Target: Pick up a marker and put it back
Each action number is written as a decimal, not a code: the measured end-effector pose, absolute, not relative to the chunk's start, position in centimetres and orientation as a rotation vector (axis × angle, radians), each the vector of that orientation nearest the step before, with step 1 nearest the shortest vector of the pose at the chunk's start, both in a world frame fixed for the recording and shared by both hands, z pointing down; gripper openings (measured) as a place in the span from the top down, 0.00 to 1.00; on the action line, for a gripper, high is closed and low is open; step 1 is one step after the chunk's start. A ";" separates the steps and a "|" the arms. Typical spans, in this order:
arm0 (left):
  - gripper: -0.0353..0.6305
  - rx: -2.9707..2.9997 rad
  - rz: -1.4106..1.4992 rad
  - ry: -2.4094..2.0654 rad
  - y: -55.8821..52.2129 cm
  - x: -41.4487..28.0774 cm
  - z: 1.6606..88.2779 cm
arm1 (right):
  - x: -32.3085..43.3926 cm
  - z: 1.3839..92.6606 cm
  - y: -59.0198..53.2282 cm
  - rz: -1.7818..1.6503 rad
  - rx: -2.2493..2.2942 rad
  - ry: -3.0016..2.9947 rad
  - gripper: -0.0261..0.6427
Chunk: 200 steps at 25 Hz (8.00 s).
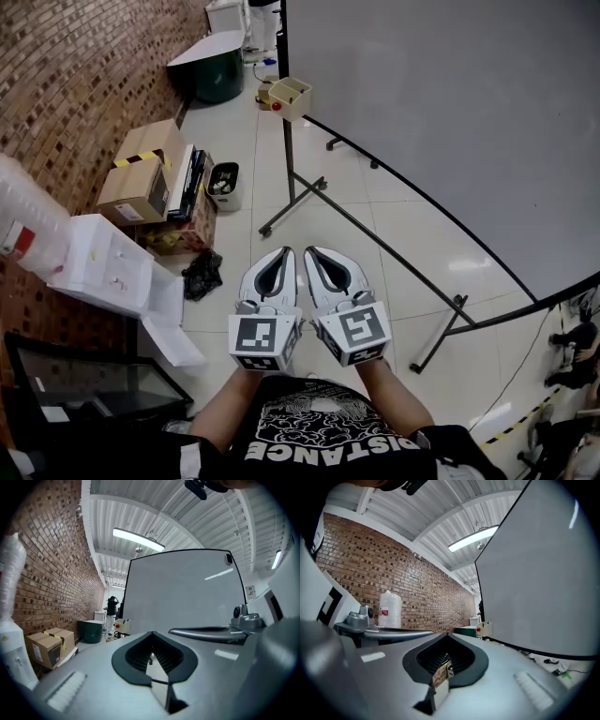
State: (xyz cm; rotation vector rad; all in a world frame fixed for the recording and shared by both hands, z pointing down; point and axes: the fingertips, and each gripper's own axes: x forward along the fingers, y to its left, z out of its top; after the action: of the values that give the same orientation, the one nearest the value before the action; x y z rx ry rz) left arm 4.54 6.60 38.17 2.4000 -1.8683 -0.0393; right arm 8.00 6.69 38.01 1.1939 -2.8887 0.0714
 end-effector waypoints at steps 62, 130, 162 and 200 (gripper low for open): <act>0.94 2.531 -0.078 -1.617 -30.7 -9.2 37.9 | -4.0 40.1 -37.2 0.016 1.568 -2.629 0.87; 0.94 2.521 -0.089 -1.679 -31.4 -9.6 37.7 | -1.4 34.0 -35.7 -0.120 1.686 -2.661 0.91; 0.94 2.562 -0.140 -1.654 -28.6 -8.6 36.0 | -1.4 33.2 -29.2 -0.168 1.679 -2.678 0.91; 0.94 2.416 -0.072 -1.751 -35.8 -11.3 38.4 | -2.6 41.8 -44.4 -0.017 1.527 -2.529 0.91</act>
State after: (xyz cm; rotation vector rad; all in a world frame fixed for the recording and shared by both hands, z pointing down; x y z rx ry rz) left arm -11.30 -35.84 38.39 2.4164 -1.7508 -0.0716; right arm -2.65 -44.43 41.78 1.5273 -2.5286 -0.0165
